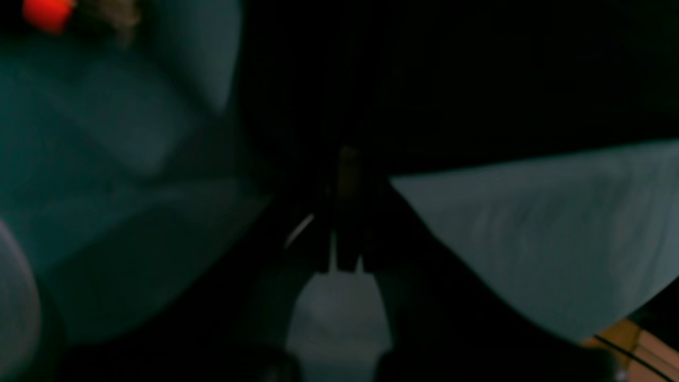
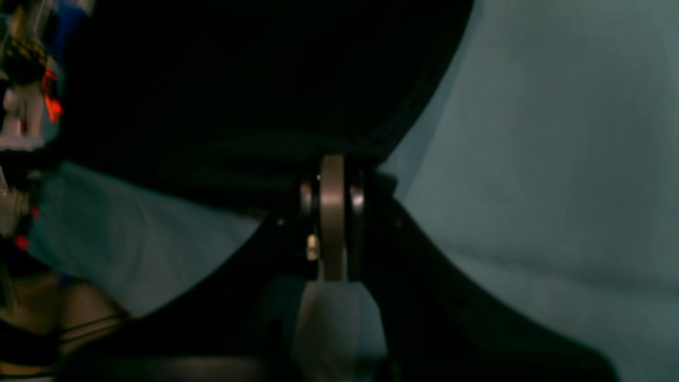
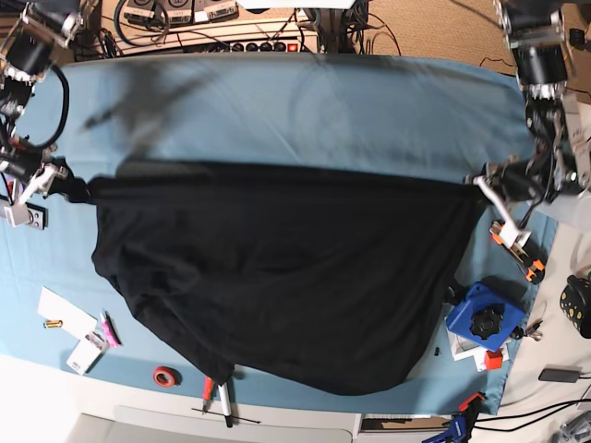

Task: Layout the t-shirt on the table in an organized manner, then fold the t-shirt properly
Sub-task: 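Lower the held shirt flat onto the table with both grippers, then regrasp the shirt corner with the left gripper and pull it taut, then fold the held shirt edge over toward the hem with both grippers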

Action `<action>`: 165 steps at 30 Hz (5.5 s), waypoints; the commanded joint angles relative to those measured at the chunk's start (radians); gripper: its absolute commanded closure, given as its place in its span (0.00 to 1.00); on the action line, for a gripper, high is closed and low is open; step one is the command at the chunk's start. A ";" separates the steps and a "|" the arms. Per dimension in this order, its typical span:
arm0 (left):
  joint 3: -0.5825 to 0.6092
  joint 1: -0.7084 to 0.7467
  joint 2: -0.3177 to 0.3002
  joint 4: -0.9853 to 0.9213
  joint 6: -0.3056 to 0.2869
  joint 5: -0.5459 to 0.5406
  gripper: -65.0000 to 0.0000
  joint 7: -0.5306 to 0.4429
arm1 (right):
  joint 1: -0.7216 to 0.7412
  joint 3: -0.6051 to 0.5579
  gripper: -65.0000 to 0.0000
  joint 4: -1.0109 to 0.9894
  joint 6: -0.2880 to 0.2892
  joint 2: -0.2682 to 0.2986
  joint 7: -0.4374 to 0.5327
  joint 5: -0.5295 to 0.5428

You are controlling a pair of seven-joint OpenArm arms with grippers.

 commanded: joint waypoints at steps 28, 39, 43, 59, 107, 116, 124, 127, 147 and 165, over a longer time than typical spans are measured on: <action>-0.311 0.280 0.005 0.183 -0.240 -0.344 0.68 -0.019 | -0.314 0.177 1.00 0.148 0.002 -0.065 0.024 0.019; -0.154 0.261 0.005 0.182 -0.208 -0.327 0.59 -0.062 | -0.306 0.177 1.00 0.148 0.002 -0.077 0.024 0.018; -0.060 0.245 0.018 0.182 -0.140 -0.219 0.59 -0.094 | -0.300 0.177 1.00 0.148 0.002 -0.077 0.024 0.019; -0.056 0.180 0.161 0.182 0.020 -0.014 0.60 -0.108 | -0.300 0.177 1.00 0.148 0.002 -0.077 0.024 0.019; -0.275 0.535 0.099 0.411 -0.052 -0.129 1.00 -0.021 | -0.419 0.426 1.00 0.192 0.002 -0.174 0.024 0.254; -0.344 0.563 0.097 0.414 -0.096 -0.218 1.00 0.012 | -0.475 0.430 1.00 0.220 0.002 -0.174 0.024 0.254; -0.344 0.539 0.096 0.452 -0.097 -0.224 1.00 -0.024 | -0.398 0.430 1.00 0.220 0.002 -0.174 0.024 0.254; -0.344 0.515 0.096 0.460 -0.098 -0.223 1.00 -0.080 | -0.346 0.430 1.00 0.220 0.002 -0.174 0.024 0.254; -0.167 0.293 0.077 0.421 -0.142 -0.028 1.00 -0.299 | -0.117 0.259 1.00 0.218 0.002 -0.168 0.124 -0.196; -0.050 0.157 0.080 0.405 0.009 0.292 1.00 -0.454 | 0.068 -0.074 1.00 0.212 -0.087 -0.169 0.512 -0.766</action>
